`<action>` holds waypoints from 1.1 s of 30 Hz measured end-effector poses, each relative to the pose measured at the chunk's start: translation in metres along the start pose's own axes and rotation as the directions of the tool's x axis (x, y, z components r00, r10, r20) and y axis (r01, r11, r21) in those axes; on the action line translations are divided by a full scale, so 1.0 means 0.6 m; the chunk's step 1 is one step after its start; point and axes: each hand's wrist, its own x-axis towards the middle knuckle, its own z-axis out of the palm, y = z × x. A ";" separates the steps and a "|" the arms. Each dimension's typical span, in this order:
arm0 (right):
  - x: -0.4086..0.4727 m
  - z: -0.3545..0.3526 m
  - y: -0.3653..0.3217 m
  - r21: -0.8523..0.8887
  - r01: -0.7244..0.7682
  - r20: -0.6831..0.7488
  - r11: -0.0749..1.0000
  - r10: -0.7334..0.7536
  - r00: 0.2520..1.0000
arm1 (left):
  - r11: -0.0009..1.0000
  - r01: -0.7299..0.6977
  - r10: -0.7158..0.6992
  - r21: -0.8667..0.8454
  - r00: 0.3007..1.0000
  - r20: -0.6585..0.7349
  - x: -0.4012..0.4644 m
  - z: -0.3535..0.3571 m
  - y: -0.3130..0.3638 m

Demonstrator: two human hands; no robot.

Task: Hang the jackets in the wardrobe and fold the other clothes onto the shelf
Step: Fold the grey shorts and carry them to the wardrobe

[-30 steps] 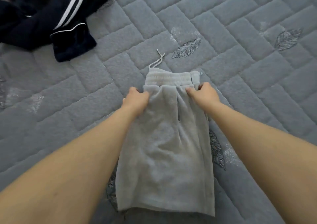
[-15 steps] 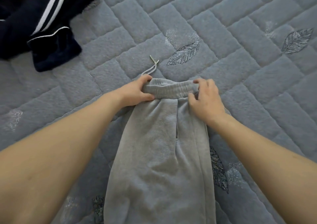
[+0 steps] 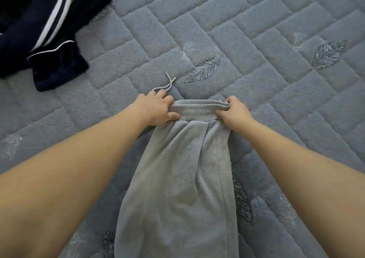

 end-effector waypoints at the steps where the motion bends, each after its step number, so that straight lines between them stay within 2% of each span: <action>1: 0.003 0.004 0.008 0.024 -0.029 -0.022 0.999 0.030 0.999 | 1.000 0.027 -0.027 -0.001 0.999 0.036 0.006 -0.009 0.011; 2: 0.006 0.013 0.012 0.063 -0.056 -0.035 0.996 0.058 0.998 | 0.999 0.042 -0.041 -0.025 0.997 0.062 0.014 -0.015 0.020; 4: 0.009 0.028 0.006 0.145 -0.109 -0.013 0.983 0.112 0.994 | 0.981 0.029 -0.018 -0.190 0.998 0.057 0.024 -0.019 0.037; 7: 0.014 0.039 0.004 0.227 -0.159 0.068 0.961 0.147 0.987 | 0.899 0.090 -0.052 -0.429 0.994 0.100 0.028 -0.018 0.025; 9: 0.012 0.035 0.007 0.345 -0.204 0.144 0.916 0.163 0.976 | 0.929 0.021 0.028 -0.370 0.992 0.126 0.020 -0.014 0.008; 11: 0.003 0.028 0.003 0.441 -0.273 0.249 0.855 0.176 0.952 | 0.946 0.004 0.050 -0.325 0.986 0.157 0.007 -0.004 0.006; 14: -0.016 0.023 -0.022 0.485 -0.308 0.369 0.819 0.128 0.921 | 0.955 -0.014 0.036 -0.296 0.997 0.067 -0.009 -0.003 0.012; 17: -0.024 0.003 -0.053 0.464 -0.121 0.291 0.878 -0.022 0.957 | 0.981 0.003 -0.022 -0.194 0.995 -0.097 -0.024 -0.047 0.012; 20: -0.024 -0.040 -0.086 0.352 0.152 0.059 0.923 -0.184 0.981 | 0.995 -0.019 -0.018 -0.096 0.929 -0.370 -0.043 -0.100 0.006; 22: -0.026 -0.071 -0.101 0.200 0.315 -0.113 0.928 -0.298 0.948 | 0.999 -0.037 0.038 0.012 0.855 -0.518 -0.057 -0.128 0.004; 24: -0.040 -0.094 -0.104 0.035 0.413 -0.187 0.910 -0.400 0.897 | 0.994 -0.024 0.085 0.110 0.804 -0.589 -0.077 -0.148 0.007; 28: -0.106 -0.102 -0.078 -0.041 0.470 -0.143 0.882 -0.471 0.870 | 0.959 -0.037 0.211 0.282 0.758 -0.618 -0.141 -0.134 0.027; 33: -0.223 -0.056 0.006 -0.258 0.577 0.041 0.775 -0.588 0.808 | 0.910 -0.154 0.369 0.386 0.726 -0.580 -0.257 -0.009 0.086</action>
